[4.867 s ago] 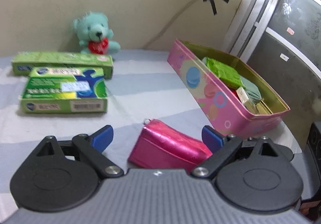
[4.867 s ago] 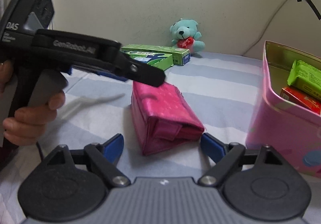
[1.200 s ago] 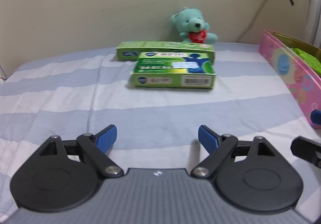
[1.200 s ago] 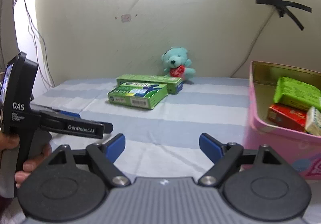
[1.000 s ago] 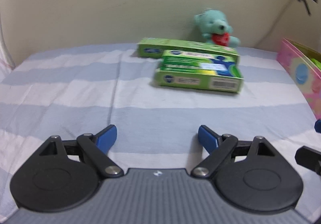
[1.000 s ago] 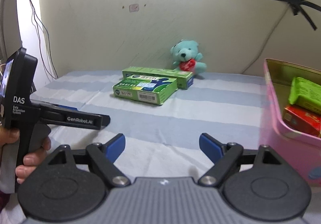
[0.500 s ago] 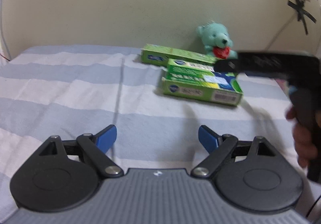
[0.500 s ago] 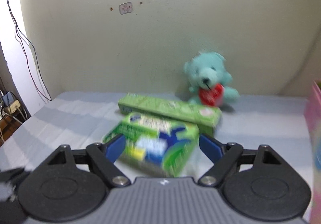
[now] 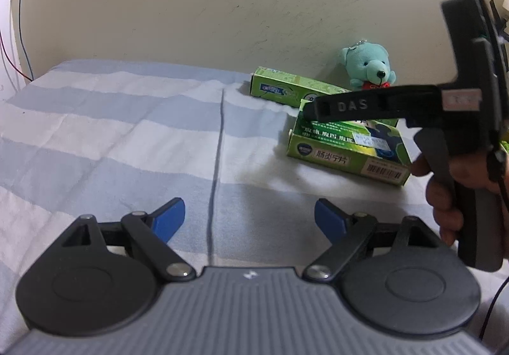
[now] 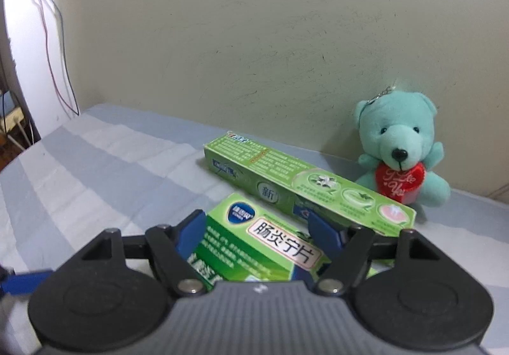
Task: Organize objects
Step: 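Move the right tool to the green medicine box and grasp it, then carry the green medicine box over the pink tin with the right tool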
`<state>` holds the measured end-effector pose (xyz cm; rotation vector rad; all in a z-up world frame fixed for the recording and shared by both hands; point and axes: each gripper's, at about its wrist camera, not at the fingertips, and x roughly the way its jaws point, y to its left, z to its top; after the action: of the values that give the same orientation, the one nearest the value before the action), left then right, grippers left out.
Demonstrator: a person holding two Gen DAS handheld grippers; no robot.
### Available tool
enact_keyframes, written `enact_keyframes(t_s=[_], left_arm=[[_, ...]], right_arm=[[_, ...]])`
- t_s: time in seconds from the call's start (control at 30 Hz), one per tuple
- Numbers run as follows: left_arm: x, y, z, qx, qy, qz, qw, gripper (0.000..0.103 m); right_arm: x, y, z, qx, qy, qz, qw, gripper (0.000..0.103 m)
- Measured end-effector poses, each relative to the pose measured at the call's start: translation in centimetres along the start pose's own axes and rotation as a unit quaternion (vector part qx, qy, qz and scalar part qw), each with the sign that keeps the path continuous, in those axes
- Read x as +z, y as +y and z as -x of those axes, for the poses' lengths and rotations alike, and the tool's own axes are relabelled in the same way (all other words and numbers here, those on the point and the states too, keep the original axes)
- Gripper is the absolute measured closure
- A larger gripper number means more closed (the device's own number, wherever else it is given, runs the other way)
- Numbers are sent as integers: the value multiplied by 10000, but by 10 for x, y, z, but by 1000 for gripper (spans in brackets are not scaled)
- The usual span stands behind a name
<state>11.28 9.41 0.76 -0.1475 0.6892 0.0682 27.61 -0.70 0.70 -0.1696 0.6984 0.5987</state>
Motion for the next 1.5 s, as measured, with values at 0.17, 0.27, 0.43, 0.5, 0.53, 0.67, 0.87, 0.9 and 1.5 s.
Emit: enact_keyframes(t_s=[0.17, 0.27, 0.43, 0.5, 0.53, 0.67, 0.87, 0.9, 1.5], left_arm=[[0, -3, -1, 43, 3, -72, 10000, 12], [0, -2, -1, 38, 7, -79, 10000, 12], [1, 3, 2, -38, 12, 3, 10000, 12], [4, 11, 6, -65, -61, 139, 9999, 12], [5, 15, 10, -81, -126, 220, 9996, 12], [12, 31, 19, -147, -424, 554, 9975, 12], [11, 25, 17, -866, -347, 604, 9938, 12], [10, 22, 15, -929, -338, 566, 9935, 12], [-19, -31, 15, -2638, 585, -4, 9628, 14]], right_arm=[[-4, -28, -4, 237, 195, -602, 9977, 15], [-9, -49, -9, 710, 378, -1219, 9893, 15], [-21, -47, 9, 1118, 381, -970, 9883, 22], [-31, -43, 23, 1253, 353, -815, 9881, 23], [-37, -42, 30, 1301, 325, -733, 9883, 23], [-61, -27, 64, 1425, 219, -323, 9890, 23], [-101, -5, 123, 1455, 39, 206, 9891, 12], [-105, -1, 127, 1403, 38, 170, 9900, 7], [-156, 27, 170, 163, 116, 390, 9990, 8]])
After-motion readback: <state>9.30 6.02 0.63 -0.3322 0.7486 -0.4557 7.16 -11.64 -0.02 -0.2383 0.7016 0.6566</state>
